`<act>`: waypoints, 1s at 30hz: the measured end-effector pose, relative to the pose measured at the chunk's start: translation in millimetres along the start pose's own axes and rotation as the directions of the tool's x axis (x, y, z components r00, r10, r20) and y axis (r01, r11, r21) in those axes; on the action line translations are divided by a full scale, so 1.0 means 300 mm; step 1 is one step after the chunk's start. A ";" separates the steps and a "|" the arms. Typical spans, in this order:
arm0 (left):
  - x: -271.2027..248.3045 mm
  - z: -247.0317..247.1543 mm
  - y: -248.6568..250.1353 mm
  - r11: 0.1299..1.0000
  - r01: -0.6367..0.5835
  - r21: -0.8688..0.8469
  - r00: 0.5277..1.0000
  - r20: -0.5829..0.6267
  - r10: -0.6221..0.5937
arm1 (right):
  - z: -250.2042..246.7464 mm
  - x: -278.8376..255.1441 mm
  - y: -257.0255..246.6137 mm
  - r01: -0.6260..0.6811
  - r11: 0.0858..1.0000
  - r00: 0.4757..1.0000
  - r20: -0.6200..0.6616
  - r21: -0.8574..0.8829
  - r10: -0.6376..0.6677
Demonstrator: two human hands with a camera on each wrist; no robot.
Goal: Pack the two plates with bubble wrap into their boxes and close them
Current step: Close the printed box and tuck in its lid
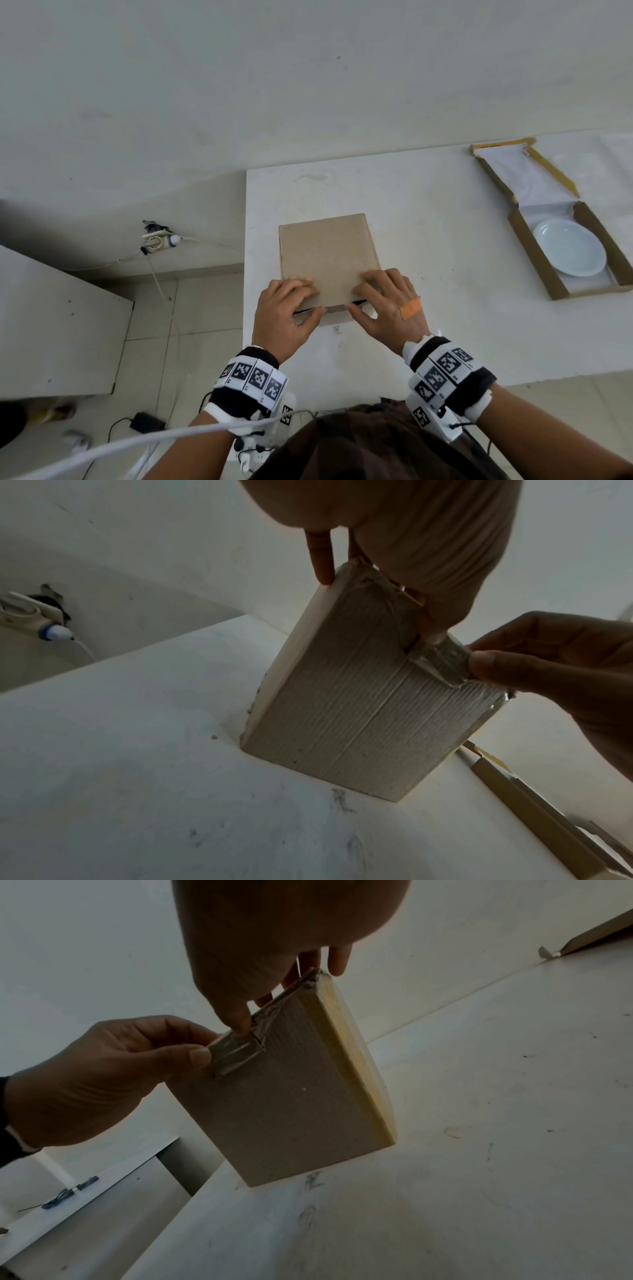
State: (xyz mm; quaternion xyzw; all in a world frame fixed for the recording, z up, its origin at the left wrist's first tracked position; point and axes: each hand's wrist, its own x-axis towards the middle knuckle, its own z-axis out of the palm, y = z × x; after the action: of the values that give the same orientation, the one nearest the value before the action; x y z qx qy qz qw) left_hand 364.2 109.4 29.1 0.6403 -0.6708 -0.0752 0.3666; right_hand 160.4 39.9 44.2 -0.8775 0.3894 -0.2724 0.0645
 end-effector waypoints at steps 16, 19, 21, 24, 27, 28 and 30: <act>-0.032 -0.005 -0.030 0.930 0.288 -0.229 0.957 0.087 -0.275 | -0.012 -0.059 0.011 -0.364 0.898 0.926 0.196 0.247 0.321; -0.025 -0.015 -0.037 0.929 0.298 -0.220 0.954 0.099 -0.283 | -0.007 -0.060 0.004 -0.368 0.895 0.924 0.208 0.252 0.321; -0.024 -0.016 -0.034 0.926 0.311 -0.212 0.950 0.100 -0.296 | -0.008 -0.064 0.003 -0.373 0.893 0.922 0.213 0.251 0.324; -0.033 -0.013 -0.019 0.921 0.318 -0.225 0.948 0.081 -0.308 | -0.023 -0.059 0.003 -0.385 0.889 0.912 0.248 0.248 0.326; -0.039 -0.012 0.004 0.905 0.364 -0.217 0.931 0.069 -0.358 | -0.047 -0.045 0.008 -0.388 0.889 0.905 0.284 0.242 0.318; -0.039 -0.010 0.010 0.901 0.373 -0.219 0.928 0.066 -0.368 | -0.052 -0.041 0.014 -0.389 0.889 0.901 0.299 0.240 0.314; -0.038 -0.014 0.018 0.897 0.383 -0.223 0.924 0.071 -0.376 | -0.061 -0.038 0.023 -0.391 0.889 0.894 0.326 0.237 0.307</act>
State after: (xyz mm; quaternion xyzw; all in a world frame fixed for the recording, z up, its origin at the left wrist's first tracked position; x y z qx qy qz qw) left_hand 361.2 122.3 30.6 0.7103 -0.5245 -0.2316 0.4084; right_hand 140.2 45.1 52.4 -0.8019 0.4838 -0.1846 0.2980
